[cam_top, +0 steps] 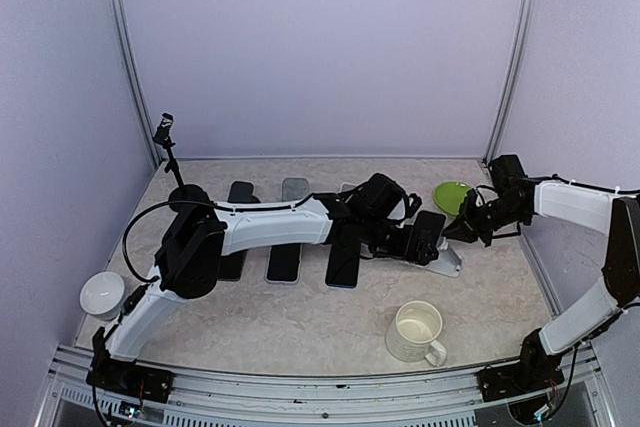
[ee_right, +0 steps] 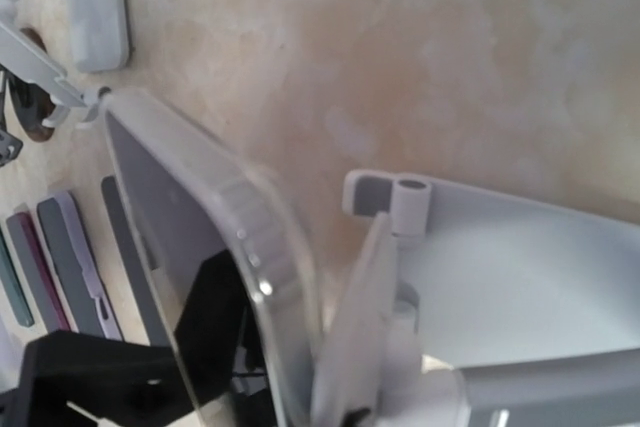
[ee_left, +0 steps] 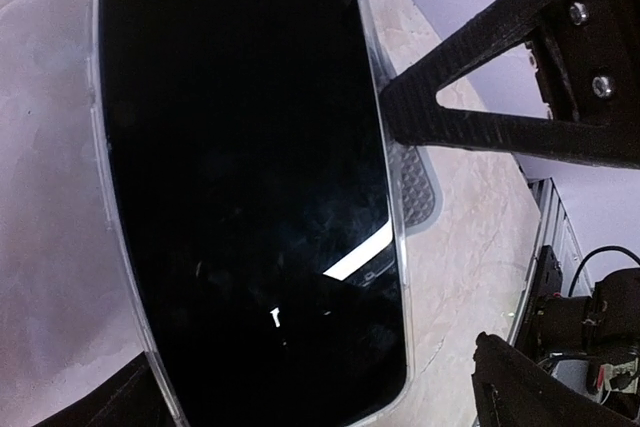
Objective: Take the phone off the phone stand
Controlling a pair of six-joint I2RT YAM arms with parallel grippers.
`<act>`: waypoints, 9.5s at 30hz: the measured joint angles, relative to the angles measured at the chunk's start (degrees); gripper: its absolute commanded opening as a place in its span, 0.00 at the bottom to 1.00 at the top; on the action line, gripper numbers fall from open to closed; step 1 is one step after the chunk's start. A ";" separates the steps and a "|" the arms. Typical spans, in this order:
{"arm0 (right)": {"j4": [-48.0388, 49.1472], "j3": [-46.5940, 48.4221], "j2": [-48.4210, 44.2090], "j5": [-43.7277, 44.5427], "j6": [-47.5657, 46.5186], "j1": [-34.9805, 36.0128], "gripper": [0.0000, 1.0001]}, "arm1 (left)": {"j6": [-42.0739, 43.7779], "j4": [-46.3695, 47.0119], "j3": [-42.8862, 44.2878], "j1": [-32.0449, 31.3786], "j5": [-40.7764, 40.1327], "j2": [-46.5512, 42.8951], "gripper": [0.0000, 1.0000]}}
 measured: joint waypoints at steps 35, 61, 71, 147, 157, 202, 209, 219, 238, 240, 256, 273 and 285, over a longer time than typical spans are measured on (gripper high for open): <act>-0.87 4.37 0.85 2.47 1.88 6.21 0.53 | -0.61 -1.57 -9.25 4.13 -4.48 -2.32 0.44; -5.55 6.71 0.11 11.93 0.85 11.50 0.51 | 6.19 -5.42 -6.91 4.81 -10.05 -8.57 0.99; -6.12 7.10 0.11 12.22 -0.09 11.50 0.51 | 14.71 -19.69 2.78 3.10 -21.51 0.59 0.99; -12.63 13.22 7.72 22.53 -3.17 17.14 0.00 | 13.35 -9.62 -7.26 3.02 -31.89 -19.23 0.38; -14.69 25.27 14.25 23.06 -18.86 16.96 0.00 | 11.13 -8.22 -13.22 6.12 -31.10 -23.52 0.38; -9.86 37.68 28.30 33.92 -82.12 16.57 0.50 | 6.64 -3.67 -23.34 12.70 -26.64 -28.72 0.37; -6.67 37.64 28.44 35.95 -81.15 16.22 0.92 | 6.64 -2.97 -25.11 12.72 -25.77 -29.18 0.35; 3.23 30.80 18.80 40.15 -72.02 16.20 1.00 | 6.23 -1.16 -30.45 8.37 -26.29 -31.71 0.34; 0.26 14.40 0.11 22.40 -35.43 8.98 1.00 | -4.09 1.53 -28.41 -4.00 -27.17 -22.08 0.36; -0.85 11.50 -0.68 19.21 -33.14 8.09 1.00 | -5.64 1.22 -27.39 -4.44 -27.26 -20.22 0.37; -2.38 1.46 -3.61 7.34 -24.57 5.11 1.00 | -13.97 1.57 -17.27 -5.60 -28.06 -6.99 0.52; -2.05 0.37 -1.07 4.98 -23.10 4.20 1.00 | -22.03 0.85 -2.45 -5.60 -27.65 2.97 0.99; 0.50 0.37 4.17 4.50 -23.12 3.21 0.92 | -20.65 2.10 -2.25 -5.99 -27.39 2.51 0.99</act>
